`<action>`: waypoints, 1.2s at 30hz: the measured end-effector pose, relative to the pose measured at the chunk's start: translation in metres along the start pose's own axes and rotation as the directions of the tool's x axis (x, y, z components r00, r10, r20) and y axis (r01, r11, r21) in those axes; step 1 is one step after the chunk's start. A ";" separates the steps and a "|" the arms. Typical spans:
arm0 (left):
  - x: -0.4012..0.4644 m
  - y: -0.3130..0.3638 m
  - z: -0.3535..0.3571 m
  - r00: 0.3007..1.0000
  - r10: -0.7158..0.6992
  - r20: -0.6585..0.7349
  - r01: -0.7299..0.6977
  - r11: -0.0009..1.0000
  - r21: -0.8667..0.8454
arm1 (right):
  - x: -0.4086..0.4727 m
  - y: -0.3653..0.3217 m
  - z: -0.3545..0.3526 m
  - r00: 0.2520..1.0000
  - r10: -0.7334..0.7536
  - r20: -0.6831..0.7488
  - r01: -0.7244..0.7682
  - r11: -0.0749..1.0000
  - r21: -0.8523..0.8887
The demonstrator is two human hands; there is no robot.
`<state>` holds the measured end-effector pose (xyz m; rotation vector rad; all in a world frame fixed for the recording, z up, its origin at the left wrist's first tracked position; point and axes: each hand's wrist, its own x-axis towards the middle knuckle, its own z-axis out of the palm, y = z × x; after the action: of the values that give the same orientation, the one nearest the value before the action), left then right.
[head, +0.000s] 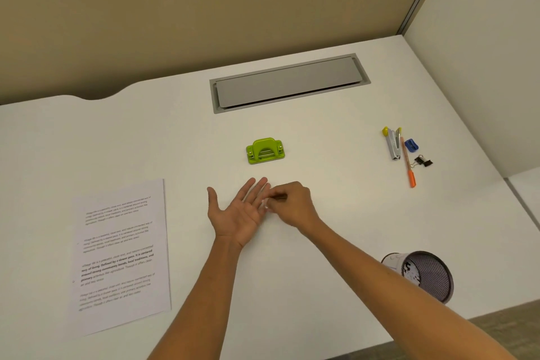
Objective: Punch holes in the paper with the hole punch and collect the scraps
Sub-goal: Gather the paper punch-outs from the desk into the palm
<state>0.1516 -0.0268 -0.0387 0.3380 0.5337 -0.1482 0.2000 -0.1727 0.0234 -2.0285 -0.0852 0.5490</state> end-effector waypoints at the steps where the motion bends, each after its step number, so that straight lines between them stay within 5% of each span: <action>1: 0.000 -0.001 0.003 0.999 -0.027 0.025 0.027 1.000 0.012 | -0.003 -0.009 0.003 0.997 -0.067 0.033 0.070 0.994 -0.085; 6: 0.005 -0.005 0.010 0.973 -0.133 0.188 0.127 0.991 0.043 | -0.008 -0.032 0.014 0.972 -0.132 0.194 0.206 0.876 -0.436; 10: 0.007 -0.001 0.012 0.971 -0.165 0.170 0.149 0.984 0.100 | -0.009 -0.038 0.007 0.955 -0.235 0.180 0.296 0.773 -0.561; 19: 0.014 0.008 0.016 0.977 -0.151 0.149 0.143 0.988 0.065 | 0.001 -0.034 -0.007 0.889 -0.421 0.180 0.454 0.858 -0.240; 23: 0.016 0.018 0.013 0.985 -0.082 0.151 0.085 0.996 -0.013 | 0.004 -0.014 -0.020 0.855 -0.511 -0.093 0.501 0.858 -0.112; 25: 0.013 0.026 0.006 0.989 -0.040 0.140 0.049 0.997 -0.062 | 0.005 0.014 -0.024 0.884 -0.449 -0.134 0.367 0.840 -0.399; 28: 0.009 0.034 -0.006 0.993 0.003 0.114 0.007 0.996 -0.089 | -0.006 0.069 -0.016 0.987 -0.153 0.055 0.141 0.635 -0.760; 31: 0.006 0.035 -0.016 0.995 0.017 0.100 -0.006 0.993 -0.114 | -0.023 0.109 0.004 0.996 -0.015 0.088 0.081 0.563 -0.822; 36: -0.001 0.028 -0.026 0.989 0.041 0.141 -0.020 0.989 -0.147 | -0.008 0.105 0.027 0.994 -0.091 0.063 0.104 0.579 -0.809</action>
<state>0.1452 0.0090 -0.0517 0.1912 0.3938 -0.1020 0.1642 -0.2063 -0.0740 -2.9049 -0.5536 0.4936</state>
